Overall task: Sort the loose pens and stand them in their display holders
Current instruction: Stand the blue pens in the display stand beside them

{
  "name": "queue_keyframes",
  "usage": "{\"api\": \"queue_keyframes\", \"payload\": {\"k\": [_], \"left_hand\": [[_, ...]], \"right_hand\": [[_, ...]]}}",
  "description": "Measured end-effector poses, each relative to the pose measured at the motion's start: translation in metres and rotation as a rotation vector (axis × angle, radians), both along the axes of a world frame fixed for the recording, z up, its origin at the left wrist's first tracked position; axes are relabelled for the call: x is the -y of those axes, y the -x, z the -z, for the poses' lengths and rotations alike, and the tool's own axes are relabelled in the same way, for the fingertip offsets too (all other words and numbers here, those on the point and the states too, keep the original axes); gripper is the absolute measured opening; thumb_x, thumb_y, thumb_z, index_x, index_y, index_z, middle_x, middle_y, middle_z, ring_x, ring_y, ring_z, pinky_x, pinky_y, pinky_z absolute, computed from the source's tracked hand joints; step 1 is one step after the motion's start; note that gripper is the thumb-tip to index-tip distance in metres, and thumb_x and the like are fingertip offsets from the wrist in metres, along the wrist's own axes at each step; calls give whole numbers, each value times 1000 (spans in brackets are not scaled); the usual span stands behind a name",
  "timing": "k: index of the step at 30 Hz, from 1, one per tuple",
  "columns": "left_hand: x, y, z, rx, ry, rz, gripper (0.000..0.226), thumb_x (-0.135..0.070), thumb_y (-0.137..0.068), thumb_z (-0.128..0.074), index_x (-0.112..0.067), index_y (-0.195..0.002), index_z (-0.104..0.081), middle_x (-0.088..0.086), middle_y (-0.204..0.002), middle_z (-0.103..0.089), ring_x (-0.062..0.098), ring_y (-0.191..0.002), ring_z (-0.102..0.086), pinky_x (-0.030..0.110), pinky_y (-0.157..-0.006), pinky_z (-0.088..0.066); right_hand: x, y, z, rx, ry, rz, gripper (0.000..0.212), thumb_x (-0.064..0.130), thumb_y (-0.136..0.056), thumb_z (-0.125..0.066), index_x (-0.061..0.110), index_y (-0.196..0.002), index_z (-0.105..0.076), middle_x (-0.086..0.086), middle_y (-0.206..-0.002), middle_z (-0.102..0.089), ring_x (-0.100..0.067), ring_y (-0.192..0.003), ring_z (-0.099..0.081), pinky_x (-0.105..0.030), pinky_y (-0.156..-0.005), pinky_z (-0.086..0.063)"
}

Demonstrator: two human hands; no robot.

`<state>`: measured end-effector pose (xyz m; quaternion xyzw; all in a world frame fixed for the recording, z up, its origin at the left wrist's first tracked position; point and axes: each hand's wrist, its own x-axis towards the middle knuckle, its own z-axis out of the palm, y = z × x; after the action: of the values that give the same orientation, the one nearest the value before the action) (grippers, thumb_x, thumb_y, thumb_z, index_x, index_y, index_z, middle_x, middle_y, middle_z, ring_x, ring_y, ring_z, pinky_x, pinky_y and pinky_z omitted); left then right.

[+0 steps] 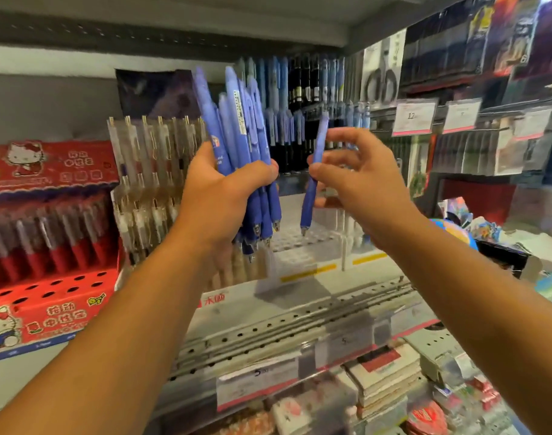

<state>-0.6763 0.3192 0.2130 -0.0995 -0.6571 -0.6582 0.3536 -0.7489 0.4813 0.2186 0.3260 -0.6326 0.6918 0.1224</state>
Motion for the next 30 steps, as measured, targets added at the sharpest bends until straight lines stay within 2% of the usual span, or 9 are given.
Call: {"api": "queue_keyframes", "payload": {"k": [3, 5, 7, 10, 14, 20, 25, 27, 30], "left_hand": [[-1, 6, 2, 0, 6, -57, 32, -22, -74, -77, -25, -101, -60, -3, -88, -72, 12, -69, -70, 21, -50, -52], [-1, 10, 4, 0, -7, -100, 35, -23, -71, -75, -26, -102, -60, 1, -94, -72, 13, -76, -72, 21, -57, -55], [-2, 12, 8, 6, -6, -150, 34, -19, -76, -76, -27, -104, -59, 3, -99, -71, 12, -78, -72, 21, -60, -56], [-6, 15, 14, 13, -9, -222, 28, -8, -86, -71, -26, -104, -59, 3, -98, -70, 10, -78, -72, 21, -62, -56], [-11, 14, 23, 2, -2, -292, 33, -12, -79, -75, -29, -102, -60, 0, -95, -71, 15, -81, -72, 28, -68, -58], [-19, 7, 33, 8, 21, -318, 37, -16, -71, -74, -29, -102, -60, 4, -93, -71, 15, -79, -72, 24, -66, -57], [-13, 1, 37, 8, 57, -321, 40, -20, -69, -75, -33, -103, -59, -2, -90, -72, 14, -81, -72, 23, -67, -58], [-11, -1, 40, 8, 84, -306, 40, -21, -70, -74, -35, -105, -59, -5, -90, -73, 14, -84, -72, 23, -68, -58], [-9, -4, 44, 7, 124, -265, 42, -22, -71, -74, -37, -108, -58, -9, -91, -73, 13, -87, -72, 21, -71, -57]], "right_hand": [[18, 29, -1, -94, -111, 23, 32, 5, -91, -66, 15, -118, -52, -9, -95, -65, -14, -71, -69, -32, -58, -59], [28, 46, -1, -175, -173, 38, 45, 9, -90, -68, 23, -125, -44, -7, -94, -65, -19, -75, -69, -40, -61, -61], [38, 61, -1, -228, -225, 39, 61, 11, -88, -69, 29, -136, -37, -7, -91, -63, -22, -75, -68, -44, -65, -61], [48, 77, 1, -284, -263, 5, 65, 13, -87, -71, 26, -141, -39, -3, -87, -61, -24, -80, -66, -48, -72, -59], [55, 87, 18, -354, -243, -6, 62, 19, -84, -76, 29, -136, -43, 5, -79, -61, -8, -71, -63, -34, -67, -55], [61, 86, 26, -396, -250, 12, 62, 19, -85, -76, 25, -136, -41, 7, -81, -62, -10, -77, -63, -34, -71, -55], [68, 85, 33, -413, -370, 35, 65, 19, -84, -76, 25, -137, -39, 7, -77, -62, -4, -71, -60, -18, -61, -46], [69, 85, 36, -412, -435, 49, 63, 18, -84, -76, 24, -134, -38, 1, -75, -64, -6, -68, -60, -19, -58, -46], [70, 82, 40, -414, -522, 74, 57, 17, -84, -76, 22, -125, -37, -1, -72, -64, -11, -66, -62, -33, -62, -56]]}}
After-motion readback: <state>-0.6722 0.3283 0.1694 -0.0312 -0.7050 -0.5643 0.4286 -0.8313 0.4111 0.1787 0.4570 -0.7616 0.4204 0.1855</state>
